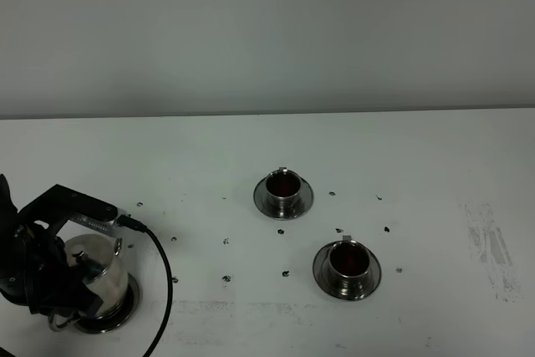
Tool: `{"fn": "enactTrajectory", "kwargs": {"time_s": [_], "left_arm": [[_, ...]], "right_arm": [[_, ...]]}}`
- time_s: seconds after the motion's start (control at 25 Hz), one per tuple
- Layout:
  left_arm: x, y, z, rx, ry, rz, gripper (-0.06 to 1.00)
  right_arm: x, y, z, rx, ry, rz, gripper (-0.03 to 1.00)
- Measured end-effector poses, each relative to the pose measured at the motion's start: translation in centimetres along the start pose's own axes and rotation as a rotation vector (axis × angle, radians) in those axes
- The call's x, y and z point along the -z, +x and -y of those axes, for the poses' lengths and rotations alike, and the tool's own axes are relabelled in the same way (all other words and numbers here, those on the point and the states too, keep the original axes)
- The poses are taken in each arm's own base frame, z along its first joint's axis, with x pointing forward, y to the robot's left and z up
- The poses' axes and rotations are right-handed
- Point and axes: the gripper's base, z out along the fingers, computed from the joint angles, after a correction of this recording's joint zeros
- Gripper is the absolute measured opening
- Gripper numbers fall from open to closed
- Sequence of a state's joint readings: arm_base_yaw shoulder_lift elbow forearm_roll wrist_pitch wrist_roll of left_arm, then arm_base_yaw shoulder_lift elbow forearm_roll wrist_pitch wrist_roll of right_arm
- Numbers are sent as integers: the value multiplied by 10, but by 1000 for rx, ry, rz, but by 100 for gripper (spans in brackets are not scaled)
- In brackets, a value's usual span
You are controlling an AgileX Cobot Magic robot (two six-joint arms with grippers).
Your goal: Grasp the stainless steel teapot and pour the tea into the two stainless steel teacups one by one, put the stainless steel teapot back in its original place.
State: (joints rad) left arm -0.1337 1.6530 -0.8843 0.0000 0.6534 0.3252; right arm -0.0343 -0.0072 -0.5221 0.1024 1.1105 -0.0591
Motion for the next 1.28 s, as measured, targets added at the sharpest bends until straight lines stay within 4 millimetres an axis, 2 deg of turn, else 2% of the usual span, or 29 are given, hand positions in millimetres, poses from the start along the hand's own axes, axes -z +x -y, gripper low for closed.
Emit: {"fn": "enactTrajectory", "kwargs": {"time_s": [0.72,1.0,1.16,1.28], "left_arm": [[-5,2,4,-6,7,-4,21],[-5,3,5,4,20,-13,36],[-5,4,6,6,25,-24,38],[5,5,6,6,18,-1,38]], "right_arm": [[0,0,0,1,0,0,24],[0,0,0,-1,0,0,24],[0,0,0,-1,0,0,24],[0,0,0,0,0,0,24]]}}
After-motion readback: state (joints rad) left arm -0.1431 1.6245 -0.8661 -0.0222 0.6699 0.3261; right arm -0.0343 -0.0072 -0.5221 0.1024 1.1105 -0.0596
